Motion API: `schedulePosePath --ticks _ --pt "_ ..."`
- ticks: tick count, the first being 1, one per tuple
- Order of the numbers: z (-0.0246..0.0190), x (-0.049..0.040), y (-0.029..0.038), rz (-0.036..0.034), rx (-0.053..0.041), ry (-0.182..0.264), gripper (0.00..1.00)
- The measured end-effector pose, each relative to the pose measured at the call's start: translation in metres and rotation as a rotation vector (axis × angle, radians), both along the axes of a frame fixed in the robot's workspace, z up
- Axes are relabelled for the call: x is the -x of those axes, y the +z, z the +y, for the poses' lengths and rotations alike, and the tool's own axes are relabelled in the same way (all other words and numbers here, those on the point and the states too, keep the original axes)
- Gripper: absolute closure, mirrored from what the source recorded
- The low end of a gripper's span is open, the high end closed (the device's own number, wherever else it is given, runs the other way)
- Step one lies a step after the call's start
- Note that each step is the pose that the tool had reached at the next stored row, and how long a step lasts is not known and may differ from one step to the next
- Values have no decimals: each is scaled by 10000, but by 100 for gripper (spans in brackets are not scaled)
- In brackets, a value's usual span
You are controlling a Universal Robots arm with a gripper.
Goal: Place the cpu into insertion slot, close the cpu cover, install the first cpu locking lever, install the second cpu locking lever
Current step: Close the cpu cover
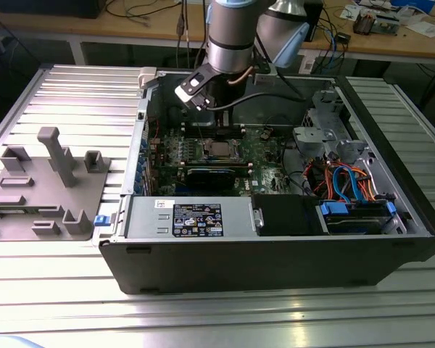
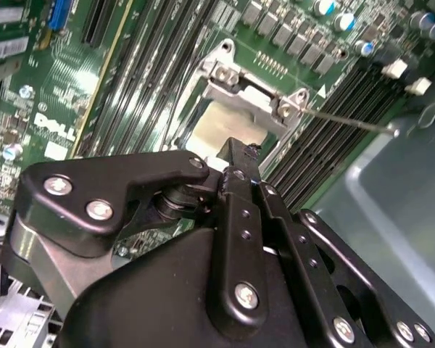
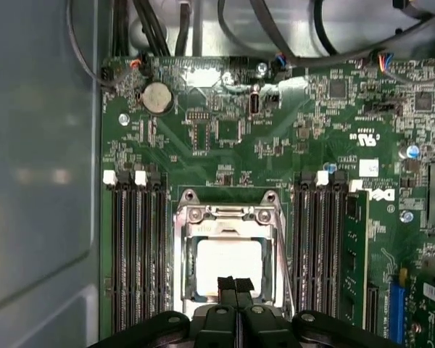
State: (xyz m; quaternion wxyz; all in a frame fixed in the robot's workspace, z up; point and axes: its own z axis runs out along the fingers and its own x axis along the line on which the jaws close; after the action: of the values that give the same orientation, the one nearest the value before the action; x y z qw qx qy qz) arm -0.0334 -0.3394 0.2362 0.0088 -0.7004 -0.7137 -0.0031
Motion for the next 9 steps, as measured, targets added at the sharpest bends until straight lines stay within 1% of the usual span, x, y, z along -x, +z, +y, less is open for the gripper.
schedulePosePath --ticks 2,9 --pt "-3 40 -40 18 1 0 89" --pt "-19 141 -155 44 0 4 89"
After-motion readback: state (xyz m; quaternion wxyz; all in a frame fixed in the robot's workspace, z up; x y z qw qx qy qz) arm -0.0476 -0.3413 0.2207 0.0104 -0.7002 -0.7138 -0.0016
